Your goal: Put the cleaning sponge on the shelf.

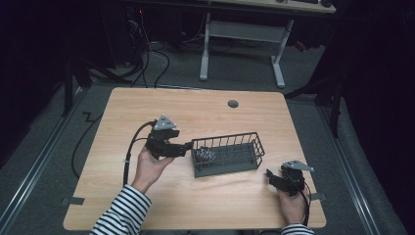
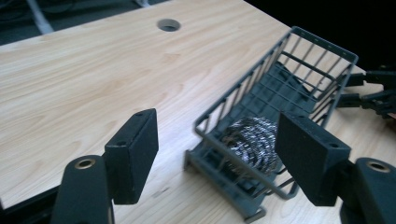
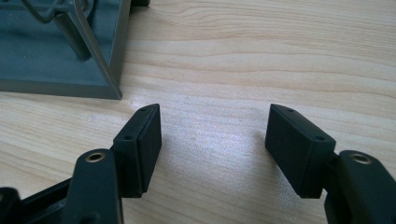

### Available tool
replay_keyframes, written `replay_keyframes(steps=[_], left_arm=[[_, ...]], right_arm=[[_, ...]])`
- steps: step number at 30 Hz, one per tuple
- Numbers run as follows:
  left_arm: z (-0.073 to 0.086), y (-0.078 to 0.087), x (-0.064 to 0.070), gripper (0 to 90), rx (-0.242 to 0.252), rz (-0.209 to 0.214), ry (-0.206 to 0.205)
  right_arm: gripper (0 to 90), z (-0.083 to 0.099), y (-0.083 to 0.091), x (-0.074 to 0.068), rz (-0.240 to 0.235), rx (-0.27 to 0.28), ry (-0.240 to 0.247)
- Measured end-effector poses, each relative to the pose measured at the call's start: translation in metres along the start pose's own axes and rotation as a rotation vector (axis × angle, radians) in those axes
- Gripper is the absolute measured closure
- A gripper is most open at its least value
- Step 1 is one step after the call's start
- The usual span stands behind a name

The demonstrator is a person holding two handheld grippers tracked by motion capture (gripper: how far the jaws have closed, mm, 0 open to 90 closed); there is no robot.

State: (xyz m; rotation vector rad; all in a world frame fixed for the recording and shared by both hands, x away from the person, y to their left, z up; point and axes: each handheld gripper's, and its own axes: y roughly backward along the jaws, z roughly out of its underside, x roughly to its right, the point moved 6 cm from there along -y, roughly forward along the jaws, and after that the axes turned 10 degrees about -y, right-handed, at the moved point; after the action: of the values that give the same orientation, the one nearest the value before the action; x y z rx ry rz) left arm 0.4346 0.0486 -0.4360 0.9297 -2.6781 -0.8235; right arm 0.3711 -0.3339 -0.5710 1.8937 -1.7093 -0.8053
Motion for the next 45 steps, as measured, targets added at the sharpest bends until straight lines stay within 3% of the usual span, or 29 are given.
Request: replay_keyframes(steps=[9,19,22,24,29,36,45], left_arm=[[0.022,0.02,-0.019,31.2,0.01,-0.052,0.058],[0.057,0.044,-0.038,31.3,0.007,-0.122,0.131],[0.074,0.053,-0.045,31.3,-0.003,-0.155,0.166],[0.079,0.054,-0.046,31.3,-0.008,-0.166,0.172],[0.107,0.061,-0.056,31.2,-0.055,-0.228,0.197],[0.147,0.067,-0.07,31.1,-0.088,-0.306,0.258],[0.163,0.064,-0.074,31.0,-0.091,-0.333,0.287]], right_arm=[[36.5,0.0,0.0,0.0,0.001,0.0,-0.001],[35.8,0.0,0.0,0.0,-0.003,0.0,-0.004],[35.9,0.0,0.0,0.0,-0.002,-0.003,-0.003],[35.9,0.0,0.0,0.0,-0.002,-0.002,-0.003],[36.0,0.0,0.0,0.0,-0.002,-0.001,-0.003],[35.9,0.0,0.0,0.0,0.0,-0.001,0.001],[35.9,0.0,0.0,0.0,0.0,-0.001,0.001]])
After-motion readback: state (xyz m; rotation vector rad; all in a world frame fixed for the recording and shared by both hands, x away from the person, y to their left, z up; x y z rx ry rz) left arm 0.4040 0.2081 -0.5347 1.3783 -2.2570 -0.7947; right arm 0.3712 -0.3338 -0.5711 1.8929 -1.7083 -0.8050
